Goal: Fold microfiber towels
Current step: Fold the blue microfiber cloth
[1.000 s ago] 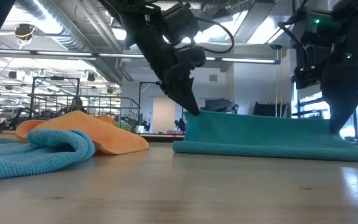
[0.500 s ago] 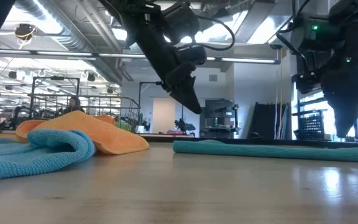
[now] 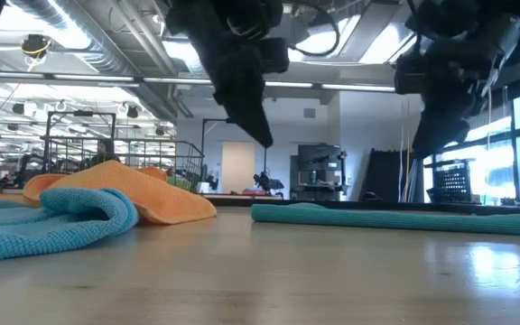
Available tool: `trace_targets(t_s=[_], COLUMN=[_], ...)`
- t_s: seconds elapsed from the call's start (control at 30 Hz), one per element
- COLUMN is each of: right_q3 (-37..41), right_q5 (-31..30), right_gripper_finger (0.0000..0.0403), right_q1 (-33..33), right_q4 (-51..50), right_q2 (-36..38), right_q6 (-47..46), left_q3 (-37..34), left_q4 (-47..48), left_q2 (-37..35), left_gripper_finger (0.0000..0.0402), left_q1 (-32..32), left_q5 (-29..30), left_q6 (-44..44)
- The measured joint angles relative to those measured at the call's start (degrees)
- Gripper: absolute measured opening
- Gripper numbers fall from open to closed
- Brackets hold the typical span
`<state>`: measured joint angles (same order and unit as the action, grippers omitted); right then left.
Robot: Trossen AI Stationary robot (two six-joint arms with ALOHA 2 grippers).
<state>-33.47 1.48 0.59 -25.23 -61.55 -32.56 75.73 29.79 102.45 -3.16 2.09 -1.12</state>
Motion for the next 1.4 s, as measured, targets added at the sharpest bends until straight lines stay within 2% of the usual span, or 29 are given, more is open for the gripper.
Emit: trace_targets(t_s=[0.1, 0.27, 0.4, 0.6, 0.83, 1.07, 1.23, 1.33, 1.4], right_q3=[0.0, 0.15, 0.15, -0.4, 0.56, 4.68, 7.53, 9.09, 9.33], right_q5=[3.97, 4.85, 7.52, 2.53, -7.96, -6.09, -4.38, -3.24, -3.58], right_gripper_finger=[0.0143, 0.0143, 0.0143, 0.0143, 0.0143, 0.0143, 0.0147, 0.017, 0.0195], right_q1=[0.93, 3.99, 6.09, 10.13, 18.39, 22.1, 22.94, 22.94, 22.94], right_q4=[2.75, 2.46, 2.66, 1.96, -0.68, 2.78, 7.55, 8.98, 11.43], right_q2=[-2.56, -6.45, -7.01, -3.22, 1.08, -1.35, -2.58, -3.43, -3.8], right_q6=[-0.14, 1.57, -0.49, -3.22, 1.72, 6.06, 8.61, 7.35, 5.77], left_q3=[0.08, -1.71, -2.08, -2.06, -2.04, -1.97, -1.75, -1.73, -1.73], left_q4=[0.94, 2.46, 6.34, 6.58, 5.14, 2.19, 2.72, 2.96, 4.12], left_q2=[-0.02, 0.32, 0.35, -0.55, -2.1, -3.31, -3.52, -3.52, -3.52], left_gripper_finger=[0.0108, 0.011, 0.011, 0.0106, 0.0106, 0.0105, 0.0105, 0.0105, 0.0105], left_q1=[1.74, 3.26, 3.81, 6.85, 10.29, 12.26, 14.13, 15.11, 15.77], left_q5=[-0.04, -0.06, -0.08, 0.14, 4.65, 8.72, 9.87, 10.3, 12.62], left_q6=[0.26, -2.27, 2.2, 8.44, 17.74, 29.33, 33.09, 35.03, 38.84])
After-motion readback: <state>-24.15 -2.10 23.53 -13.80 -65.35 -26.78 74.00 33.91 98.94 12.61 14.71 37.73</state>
